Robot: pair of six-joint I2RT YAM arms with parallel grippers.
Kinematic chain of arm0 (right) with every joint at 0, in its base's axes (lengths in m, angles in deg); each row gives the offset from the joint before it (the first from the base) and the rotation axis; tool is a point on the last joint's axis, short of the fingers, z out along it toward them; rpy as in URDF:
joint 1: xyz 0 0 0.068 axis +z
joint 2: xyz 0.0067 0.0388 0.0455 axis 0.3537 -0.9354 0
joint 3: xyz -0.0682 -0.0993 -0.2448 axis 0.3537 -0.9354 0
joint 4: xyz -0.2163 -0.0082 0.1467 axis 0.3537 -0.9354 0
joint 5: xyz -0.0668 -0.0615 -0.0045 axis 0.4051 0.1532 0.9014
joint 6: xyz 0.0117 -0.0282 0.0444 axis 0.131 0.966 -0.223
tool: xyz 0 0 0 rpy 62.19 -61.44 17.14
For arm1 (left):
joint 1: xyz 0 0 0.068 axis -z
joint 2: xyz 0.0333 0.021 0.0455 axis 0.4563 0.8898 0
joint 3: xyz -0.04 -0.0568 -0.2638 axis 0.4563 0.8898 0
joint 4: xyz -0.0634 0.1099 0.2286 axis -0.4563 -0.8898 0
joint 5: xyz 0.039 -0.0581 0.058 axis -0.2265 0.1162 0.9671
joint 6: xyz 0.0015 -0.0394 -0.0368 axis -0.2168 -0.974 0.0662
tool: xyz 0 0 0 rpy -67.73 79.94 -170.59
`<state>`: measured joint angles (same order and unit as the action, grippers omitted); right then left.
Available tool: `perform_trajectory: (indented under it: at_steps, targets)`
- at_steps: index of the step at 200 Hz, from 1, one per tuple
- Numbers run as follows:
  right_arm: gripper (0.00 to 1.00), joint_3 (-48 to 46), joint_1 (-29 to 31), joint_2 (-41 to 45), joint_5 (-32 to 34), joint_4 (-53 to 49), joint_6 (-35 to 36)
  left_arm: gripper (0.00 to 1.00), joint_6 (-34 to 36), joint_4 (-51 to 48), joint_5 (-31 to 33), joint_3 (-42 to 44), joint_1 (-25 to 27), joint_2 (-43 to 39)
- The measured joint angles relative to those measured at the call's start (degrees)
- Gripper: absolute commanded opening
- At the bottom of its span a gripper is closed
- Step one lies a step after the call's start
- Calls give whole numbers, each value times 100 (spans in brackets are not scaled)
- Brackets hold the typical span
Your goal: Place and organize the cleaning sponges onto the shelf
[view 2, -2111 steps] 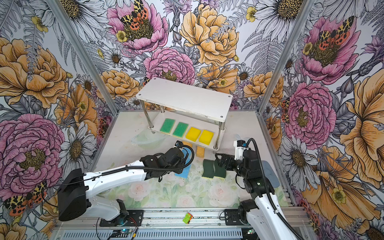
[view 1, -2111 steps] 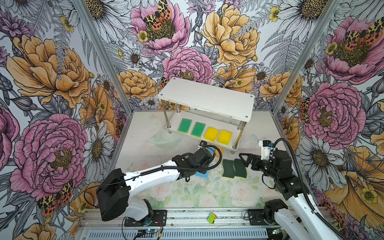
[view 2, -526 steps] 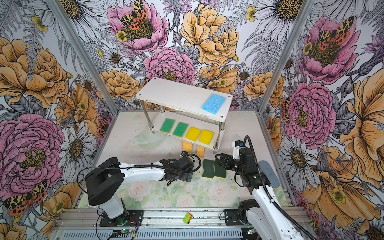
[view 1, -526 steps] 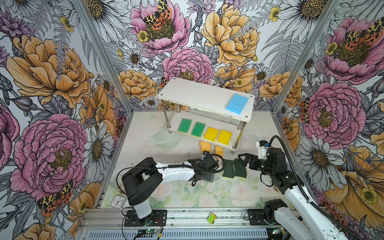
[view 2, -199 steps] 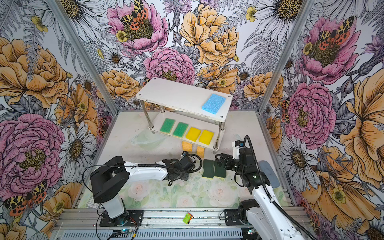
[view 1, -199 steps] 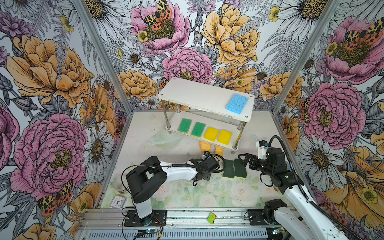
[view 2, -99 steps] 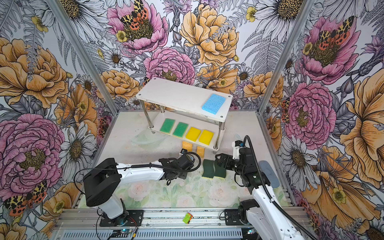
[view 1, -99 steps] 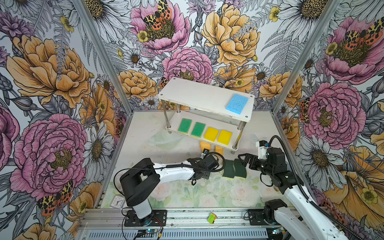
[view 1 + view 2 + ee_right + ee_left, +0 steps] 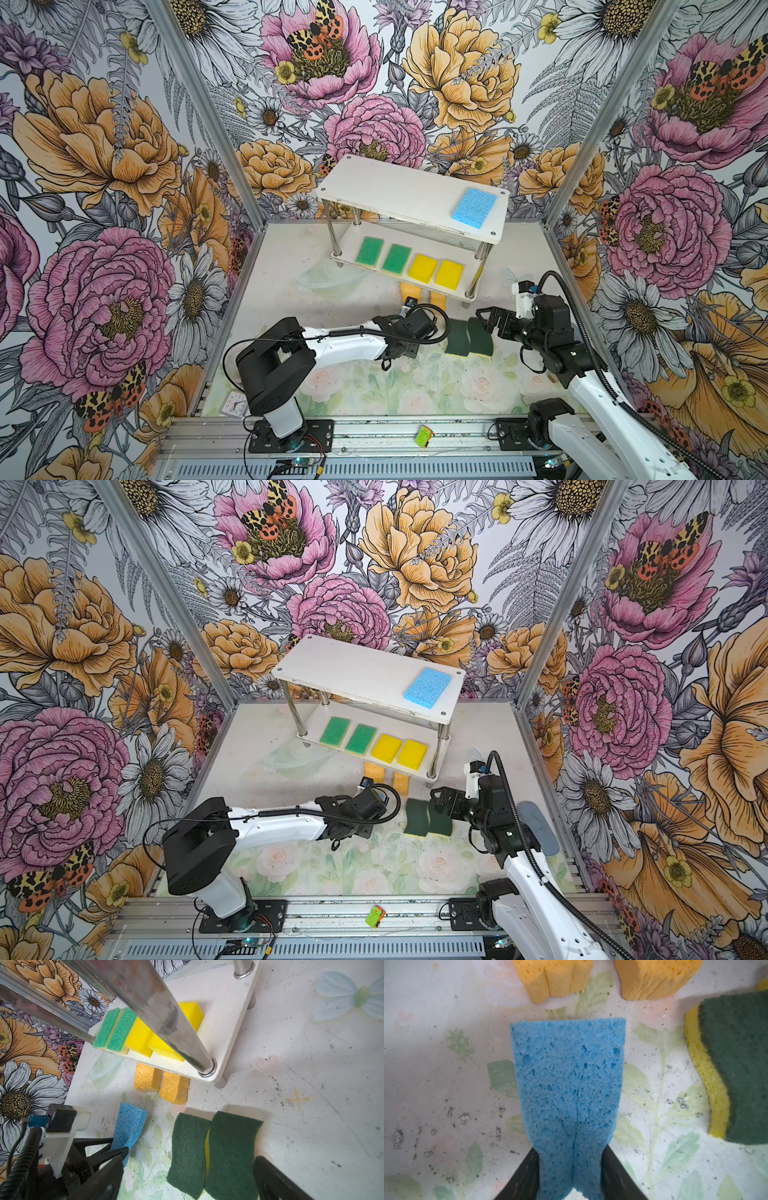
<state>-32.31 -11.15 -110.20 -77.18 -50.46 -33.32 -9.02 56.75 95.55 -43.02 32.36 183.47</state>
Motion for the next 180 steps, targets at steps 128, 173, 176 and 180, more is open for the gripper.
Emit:
perform_trajectory:
  at_steps: [128,173,176,180]
  targets:
    - [100,0,0,-118,0,2,0,54,15,-7,87,0,-7,66]
    - [100,0,0,-118,0,2,0,56,13,-2,90,15,-7,138]
    - [100,0,0,-118,0,2,0,56,13,0,92,17,-7,140]
    - [100,0,0,-118,-2,2,0,56,13,2,92,22,-7,140]
